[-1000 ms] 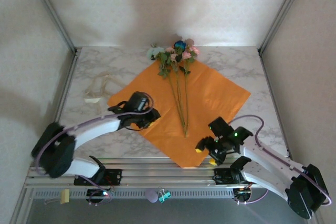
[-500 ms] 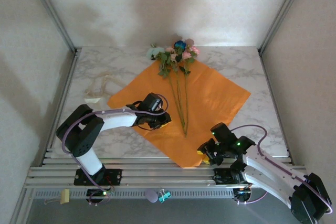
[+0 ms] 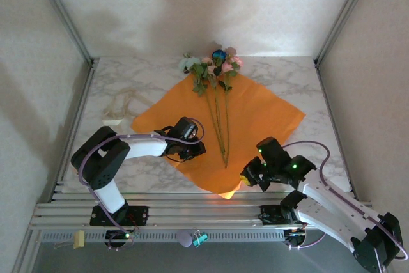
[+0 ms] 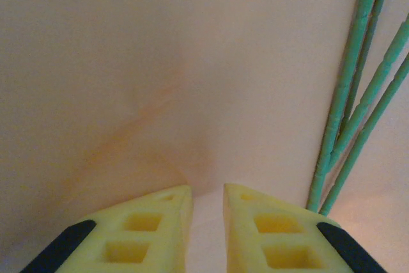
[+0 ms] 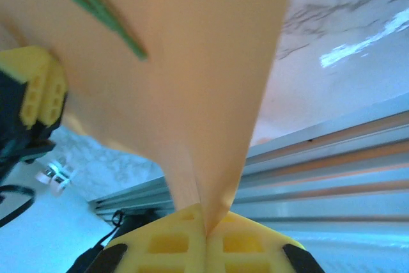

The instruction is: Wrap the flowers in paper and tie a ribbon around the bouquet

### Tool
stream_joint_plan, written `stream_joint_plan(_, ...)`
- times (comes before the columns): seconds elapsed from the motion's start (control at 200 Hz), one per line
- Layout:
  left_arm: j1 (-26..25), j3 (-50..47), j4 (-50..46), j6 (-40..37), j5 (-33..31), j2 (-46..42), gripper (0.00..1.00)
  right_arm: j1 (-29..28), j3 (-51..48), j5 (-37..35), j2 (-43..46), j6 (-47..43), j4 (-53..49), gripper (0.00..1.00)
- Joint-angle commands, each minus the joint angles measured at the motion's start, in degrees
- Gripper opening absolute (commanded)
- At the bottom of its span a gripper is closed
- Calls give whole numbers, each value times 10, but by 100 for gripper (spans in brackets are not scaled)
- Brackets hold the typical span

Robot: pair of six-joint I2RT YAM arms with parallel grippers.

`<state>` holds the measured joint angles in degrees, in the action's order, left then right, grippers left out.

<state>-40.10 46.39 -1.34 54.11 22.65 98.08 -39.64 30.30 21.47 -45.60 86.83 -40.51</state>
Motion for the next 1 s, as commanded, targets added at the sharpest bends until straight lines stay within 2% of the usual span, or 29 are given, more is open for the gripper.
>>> stream_joint_plan(0.0,-2,-3,-47,-24,-56,15,21,5,53,-7,-42,2,-30,0)
stream_joint_plan(0.29,7,14,-66,-48,-72,10,21,69,178,-25,-158,-62,-56,0)
stream_joint_plan(0.42,6,31,-73,-58,-70,-4,21,85,180,-20,-171,-56,-52,0)
stream_joint_plan(0.571,8,51,-111,-79,-75,-1,22,101,151,-17,-174,-19,13,0)
stream_joint_plan(0.731,15,48,-117,-86,-80,1,22,118,169,-12,-228,-22,46,0)
stream_joint_plan(0.996,19,90,-198,-107,-151,-15,24,152,219,-40,-298,-66,27,0)
